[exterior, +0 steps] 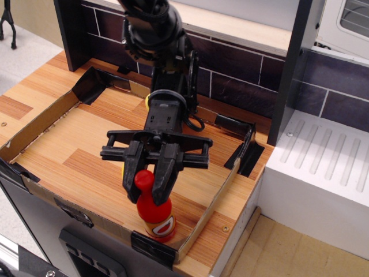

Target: Upright hot sauce bottle

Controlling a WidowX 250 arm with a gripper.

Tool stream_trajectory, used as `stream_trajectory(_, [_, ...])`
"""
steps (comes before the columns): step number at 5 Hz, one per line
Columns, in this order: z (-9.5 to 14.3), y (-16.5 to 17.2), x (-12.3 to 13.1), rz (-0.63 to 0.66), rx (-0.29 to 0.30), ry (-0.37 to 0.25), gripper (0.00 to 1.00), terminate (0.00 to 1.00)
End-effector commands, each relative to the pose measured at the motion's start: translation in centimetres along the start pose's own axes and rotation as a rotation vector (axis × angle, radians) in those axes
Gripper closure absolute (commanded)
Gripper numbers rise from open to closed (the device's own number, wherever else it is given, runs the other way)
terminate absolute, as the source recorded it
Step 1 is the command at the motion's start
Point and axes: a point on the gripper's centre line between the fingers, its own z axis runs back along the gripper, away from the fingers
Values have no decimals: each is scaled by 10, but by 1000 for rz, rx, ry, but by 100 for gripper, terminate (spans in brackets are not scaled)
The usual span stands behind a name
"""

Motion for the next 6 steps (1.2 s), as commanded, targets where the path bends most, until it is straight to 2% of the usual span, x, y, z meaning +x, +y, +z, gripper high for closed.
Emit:
stream_trajectory(1, [36,-2,-16,-11,8,-189,0,0])
stream_trajectory(2, [55,-8,-30,8,33,-348,0,0])
stream_trajectory(3, [68,-15,-49,-3,26,-469,0,0])
stream_trajectory(4, [78,-17,-67,42,18,-679,0,0])
stream_trajectory(5, [82,-17,-69,98,9,-917,0,0])
stream_trajectory(6, [82,-17,-69,98,9,-917,0,100])
